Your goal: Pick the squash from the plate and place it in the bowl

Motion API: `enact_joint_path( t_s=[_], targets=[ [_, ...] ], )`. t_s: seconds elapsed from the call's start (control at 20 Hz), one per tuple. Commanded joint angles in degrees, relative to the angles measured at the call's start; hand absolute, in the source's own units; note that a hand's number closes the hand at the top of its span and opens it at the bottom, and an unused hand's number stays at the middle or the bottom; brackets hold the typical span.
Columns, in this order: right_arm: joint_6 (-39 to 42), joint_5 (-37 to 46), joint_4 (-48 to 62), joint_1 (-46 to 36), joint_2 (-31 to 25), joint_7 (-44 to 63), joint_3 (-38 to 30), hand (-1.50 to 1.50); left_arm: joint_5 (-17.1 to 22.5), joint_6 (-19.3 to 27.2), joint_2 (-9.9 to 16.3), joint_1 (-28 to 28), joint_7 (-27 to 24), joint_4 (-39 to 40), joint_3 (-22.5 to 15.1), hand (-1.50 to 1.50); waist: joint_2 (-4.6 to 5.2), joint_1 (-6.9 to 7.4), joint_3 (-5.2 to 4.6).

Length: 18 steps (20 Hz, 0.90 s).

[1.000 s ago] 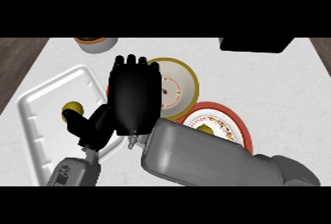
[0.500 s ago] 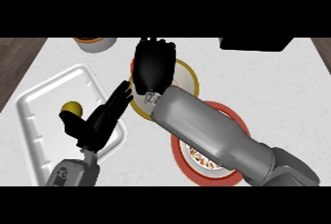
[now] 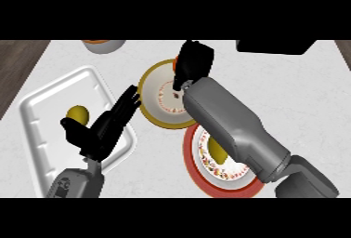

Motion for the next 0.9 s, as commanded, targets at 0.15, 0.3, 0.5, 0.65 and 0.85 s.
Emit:
enact_joint_path(
  t_s=[0.15,0.3,0.5,0.65,0.85],
  targets=[
    [-13.0,-6.1,6.5,1.6,0.2,-7.8,-5.2,-1.50,-2.2,1.5,-1.8,1.2,0.0,-2.1,-2.7,0.00,0.29,1.33,0.08],
    [-19.8,-8.8,4.7,4.3,0.2,-13.5,-8.1,-1.50,0.4,-0.8,0.4,-0.4,-1.5,1.0,1.5,0.00,0.12,-0.13,0.09],
    [-34.9,-10.5,-3.4,4.9,0.2,-18.0,-11.1,-1.50,0.7,-0.4,0.2,0.3,1.1,-2.0,0.5,0.00,-0.26,0.14,0.26],
    [-43.2,-13.8,-12.1,10.0,0.2,-24.0,-9.3,-1.50,-0.1,0.3,-0.2,-0.4,-0.3,1.1,1.2,0.00,-0.42,-0.92,0.23],
    [-46.6,-17.7,-23.7,15.2,0.2,-28.2,-3.1,-1.50,0.9,-0.1,0.7,0.4,1.5,-0.7,1.8,0.00,-1.25,-2.12,0.15]
  ],
)
